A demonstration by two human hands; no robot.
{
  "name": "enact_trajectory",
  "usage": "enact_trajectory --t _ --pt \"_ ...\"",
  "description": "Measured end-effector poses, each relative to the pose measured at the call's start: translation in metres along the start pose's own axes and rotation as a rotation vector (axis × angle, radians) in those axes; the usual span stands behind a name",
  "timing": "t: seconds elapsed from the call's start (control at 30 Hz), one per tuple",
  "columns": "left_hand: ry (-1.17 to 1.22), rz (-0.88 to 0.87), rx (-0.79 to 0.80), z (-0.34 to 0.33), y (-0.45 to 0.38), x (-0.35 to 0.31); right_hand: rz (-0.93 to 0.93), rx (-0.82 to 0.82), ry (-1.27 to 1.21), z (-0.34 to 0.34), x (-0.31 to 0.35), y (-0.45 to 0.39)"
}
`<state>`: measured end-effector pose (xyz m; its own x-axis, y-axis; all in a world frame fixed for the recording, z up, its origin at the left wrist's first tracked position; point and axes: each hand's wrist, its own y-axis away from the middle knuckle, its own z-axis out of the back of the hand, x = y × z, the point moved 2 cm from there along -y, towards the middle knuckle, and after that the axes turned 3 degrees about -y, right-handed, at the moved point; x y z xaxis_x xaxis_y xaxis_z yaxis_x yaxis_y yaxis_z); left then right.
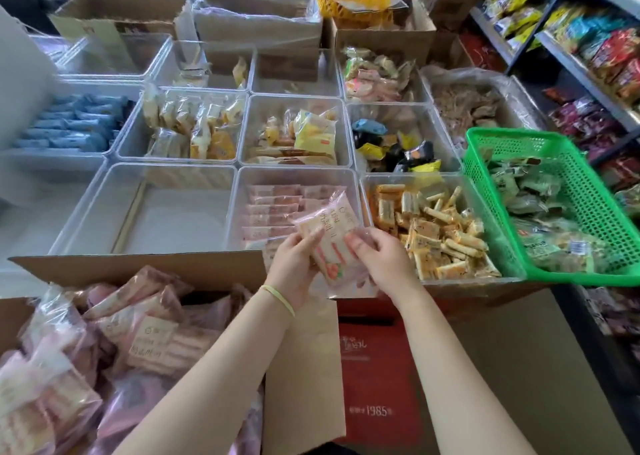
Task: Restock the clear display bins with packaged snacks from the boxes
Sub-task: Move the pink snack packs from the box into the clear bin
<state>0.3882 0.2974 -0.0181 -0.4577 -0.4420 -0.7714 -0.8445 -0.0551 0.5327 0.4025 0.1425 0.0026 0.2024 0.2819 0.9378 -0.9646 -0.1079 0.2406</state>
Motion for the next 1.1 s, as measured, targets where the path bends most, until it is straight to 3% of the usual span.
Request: enact_trajectory --t 0.1,0.17,0.3,0.4,0.5,0.67,0.73,0.8,0.93,1.0,1.1 --pt "0.075 0.097 -0.158 -0.002 -0.030 0.012 0.068 -0.136 0.145 0.017 -0.010 -0.036" --pt "0.156 0.131 -0.213 -0.002 -0.048 0.017 0.132 -0.130 0.271 0.017 -0.012 -0.060" --pt "0.119 0.156 -0.266 -0.004 -0.083 0.024 0.168 -0.020 0.664 -0.012 -0.011 -0.103" --pt "0.078 0.194 -0.496 0.013 -0.116 0.033 0.109 0.090 1.054 -0.029 -0.016 -0.127" --pt "0.078 0.199 -0.640 0.043 -0.155 0.049 0.064 0.268 1.239 -0.043 -0.025 -0.147" --pt "0.306 0.298 -0.775 0.144 -0.306 0.184 0.236 0.270 1.350 -0.068 -0.059 -0.164" --pt "0.306 0.280 -0.778 0.125 -0.281 0.162 0.225 0.234 1.429 -0.068 -0.075 -0.168" --pt "0.301 0.232 -0.729 0.071 -0.207 0.094 0.204 0.193 1.480 -0.068 -0.084 -0.168" --pt "0.319 0.112 -0.705 0.042 -0.158 0.061 0.312 0.096 1.350 -0.076 -0.085 -0.164" --pt "0.294 0.106 -0.680 0.045 -0.160 0.064 0.310 0.218 1.200 -0.085 -0.087 -0.160" --pt "0.234 0.122 -0.676 0.044 -0.156 0.059 0.165 0.406 1.102 -0.092 -0.091 -0.153"
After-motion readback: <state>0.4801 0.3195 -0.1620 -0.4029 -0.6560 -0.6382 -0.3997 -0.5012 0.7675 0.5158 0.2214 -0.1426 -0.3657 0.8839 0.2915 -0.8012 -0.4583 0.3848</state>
